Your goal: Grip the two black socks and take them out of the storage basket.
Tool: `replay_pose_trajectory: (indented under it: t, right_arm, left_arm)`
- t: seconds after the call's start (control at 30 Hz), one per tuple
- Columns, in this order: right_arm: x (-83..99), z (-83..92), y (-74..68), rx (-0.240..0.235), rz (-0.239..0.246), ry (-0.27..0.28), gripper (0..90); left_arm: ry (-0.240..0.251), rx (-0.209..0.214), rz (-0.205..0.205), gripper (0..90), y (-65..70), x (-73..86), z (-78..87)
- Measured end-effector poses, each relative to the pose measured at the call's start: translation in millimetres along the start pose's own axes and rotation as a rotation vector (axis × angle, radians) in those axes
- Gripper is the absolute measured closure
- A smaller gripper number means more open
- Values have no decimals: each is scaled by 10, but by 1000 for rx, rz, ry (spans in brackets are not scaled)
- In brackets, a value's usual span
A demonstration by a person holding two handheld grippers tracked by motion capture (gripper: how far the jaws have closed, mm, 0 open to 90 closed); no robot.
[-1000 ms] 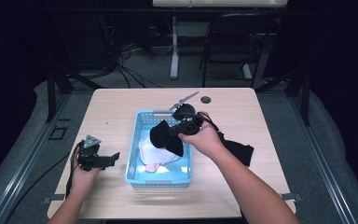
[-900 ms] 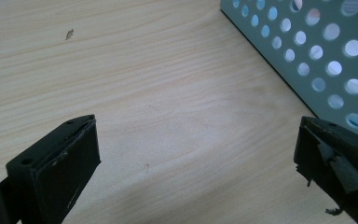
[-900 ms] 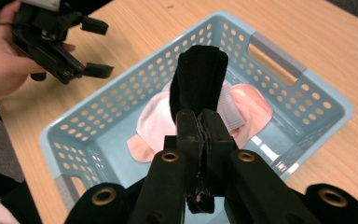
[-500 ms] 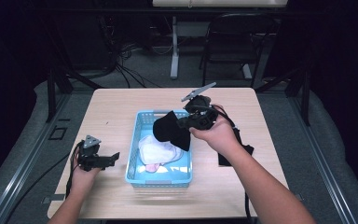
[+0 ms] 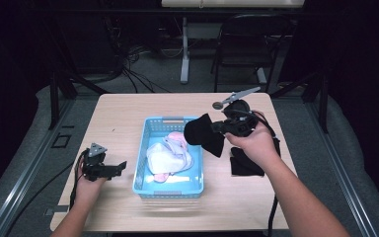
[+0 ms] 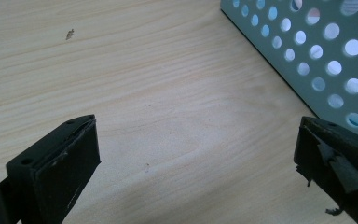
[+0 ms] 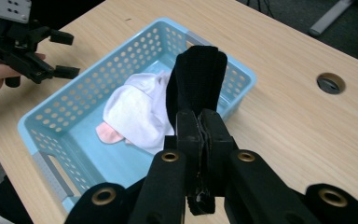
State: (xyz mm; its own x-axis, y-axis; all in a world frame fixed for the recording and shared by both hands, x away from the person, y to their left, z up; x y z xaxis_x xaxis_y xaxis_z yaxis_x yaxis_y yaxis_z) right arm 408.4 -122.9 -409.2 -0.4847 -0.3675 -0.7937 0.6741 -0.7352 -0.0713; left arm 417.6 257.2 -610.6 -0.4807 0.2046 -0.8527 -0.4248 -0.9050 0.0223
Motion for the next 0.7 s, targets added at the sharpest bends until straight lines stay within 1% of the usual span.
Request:
replay_pose_trajectory:
  t: [0.03, 0.07, 0.17, 0.23, 0.27, 0.33, 0.37, 0.43, 0.47, 0.5, 0.53, 0.57, 0.67, 0.7]
  right_arm:
    - [42, 51, 70, 16, -12, 5, 877]
    - [42, 51, 70, 16, -12, 5, 877]
    - [124, 118, 173, 42, -31, 3, 877]
    - [200, 163, 245, 57, -53, -2, 877]
    - [228, 172, 272, 61, -54, 0, 877]
    - [318, 191, 331, 72, -72, -6, 877]
    - [400, 200, 370, 80, -83, -13, 877]
    - [472, 198, 398, 84, -92, -18, 877]
    - [472, 198, 398, 84, -92, -18, 877]
    - [555, 188, 427, 91, -99, -27, 877]
    - [555, 188, 427, 91, -99, -27, 877]
    - [633, 174, 452, 93, -111, -32, 877]
    - [733, 147, 490, 98, -124, -36, 877]
    - [762, 142, 498, 93, -133, -40, 877]
  left_arm:
    - [-1, -1, 0, 3, -1, 2, -2]
    - [-1, -1, 0, 3, -1, 2, -2]
    - [-2, -1, 2, 3, 0, 4, -3]
    - [-4, -1, 0, 3, 1, 6, -2]
    - [-4, -1, 0, 3, 1, 6, -2]
    - [-4, -1, 0, 3, 2, 6, -2]
    - [-5, -2, -1, 3, 3, 7, -1]
    - [-5, -2, 0, 3, 3, 8, -2]
    - [-5, -2, 0, 3, 3, 8, -2]
    - [-5, -1, 1, 3, 3, 9, -4]
    - [-5, -1, 1, 3, 3, 9, -4]
    - [-5, -2, 2, 3, 3, 10, -4]
    - [-8, -2, 0, 3, 0, 13, -1]
    - [-9, -3, -1, 3, 0, 14, -1]
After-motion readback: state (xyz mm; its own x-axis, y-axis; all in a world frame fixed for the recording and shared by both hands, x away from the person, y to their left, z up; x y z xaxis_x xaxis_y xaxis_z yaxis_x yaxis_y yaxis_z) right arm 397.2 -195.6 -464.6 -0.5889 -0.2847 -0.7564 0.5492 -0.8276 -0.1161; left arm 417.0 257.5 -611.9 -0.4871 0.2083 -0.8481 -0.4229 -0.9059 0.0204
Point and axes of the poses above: each handheld gripper's, and its own axes: z roughly backward along the jaws, x roughly out of its underside, y roughly to its right, the point moved 7 cm from there along -z, roughly forward along the jaws, and after that the axes turned 8 degrees about y, right-handed, at the moved point
